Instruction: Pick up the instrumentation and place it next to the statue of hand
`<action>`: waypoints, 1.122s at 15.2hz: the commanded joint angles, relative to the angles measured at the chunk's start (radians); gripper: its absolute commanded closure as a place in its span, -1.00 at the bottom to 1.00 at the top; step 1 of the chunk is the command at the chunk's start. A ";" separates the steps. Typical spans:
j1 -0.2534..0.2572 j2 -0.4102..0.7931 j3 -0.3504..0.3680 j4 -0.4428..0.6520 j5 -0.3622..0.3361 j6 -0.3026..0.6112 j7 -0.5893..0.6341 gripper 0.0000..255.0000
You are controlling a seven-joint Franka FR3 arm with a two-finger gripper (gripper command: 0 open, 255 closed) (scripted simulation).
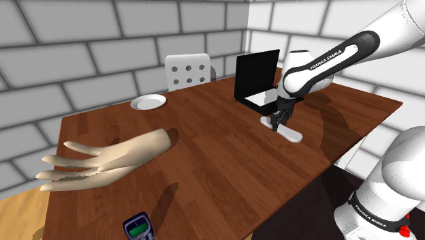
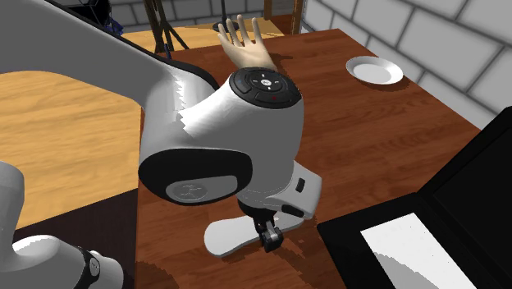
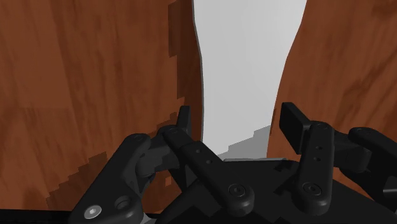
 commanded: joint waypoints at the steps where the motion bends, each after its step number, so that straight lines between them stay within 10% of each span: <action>1: 0.000 0.000 0.000 0.000 0.000 0.000 0.000 1.00; 17: -0.004 -0.116 0.013 0.090 -0.010 -0.205 0.013 1.00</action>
